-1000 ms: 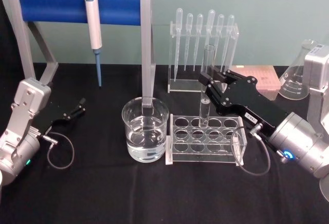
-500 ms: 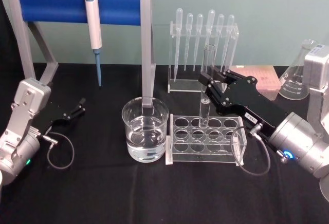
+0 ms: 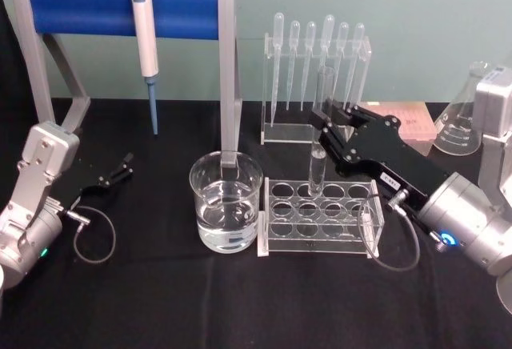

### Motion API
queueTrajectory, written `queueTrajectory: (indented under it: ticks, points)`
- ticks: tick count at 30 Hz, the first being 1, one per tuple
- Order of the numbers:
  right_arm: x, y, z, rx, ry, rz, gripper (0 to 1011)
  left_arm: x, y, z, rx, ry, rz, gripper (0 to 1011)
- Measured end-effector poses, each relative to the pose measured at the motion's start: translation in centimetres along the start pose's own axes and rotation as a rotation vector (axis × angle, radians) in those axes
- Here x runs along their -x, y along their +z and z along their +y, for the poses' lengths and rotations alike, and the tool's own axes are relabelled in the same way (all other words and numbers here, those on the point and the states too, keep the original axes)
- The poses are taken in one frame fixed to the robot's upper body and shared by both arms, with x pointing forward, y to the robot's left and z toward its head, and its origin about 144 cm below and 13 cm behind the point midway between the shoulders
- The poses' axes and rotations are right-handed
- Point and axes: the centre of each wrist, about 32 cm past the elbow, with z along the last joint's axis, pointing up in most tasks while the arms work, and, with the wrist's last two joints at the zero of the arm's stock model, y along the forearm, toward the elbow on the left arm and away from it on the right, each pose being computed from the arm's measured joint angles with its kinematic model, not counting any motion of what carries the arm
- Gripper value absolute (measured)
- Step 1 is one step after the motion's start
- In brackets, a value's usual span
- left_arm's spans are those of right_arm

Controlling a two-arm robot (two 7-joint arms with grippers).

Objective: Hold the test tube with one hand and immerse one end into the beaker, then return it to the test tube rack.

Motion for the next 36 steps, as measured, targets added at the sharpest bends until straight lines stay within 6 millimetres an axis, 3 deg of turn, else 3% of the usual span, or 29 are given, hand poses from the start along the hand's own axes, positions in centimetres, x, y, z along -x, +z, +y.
queueTrajectory:
  ticks: [8,18,23,36]
  points:
    - [0.9,0.8,1.9,-0.032,0.035,-0.007,225,0.0,0.0,0.0,0.0,0.0,0.0,1000]
    - [2.4,0.5,6.8,-0.06,0.136,-0.025,225,0.0,0.0,0.0,0.0,0.0,0.0,1000]
    - [3.2,-0.6,9.1,-0.066,0.159,-0.032,225,0.0,0.0,0.0,0.0,0.0,0.0,1000]
    - [3.7,-4.7,9.6,-0.045,0.135,-0.023,225,0.0,0.0,0.0,0.0,0.0,0.0,1000]
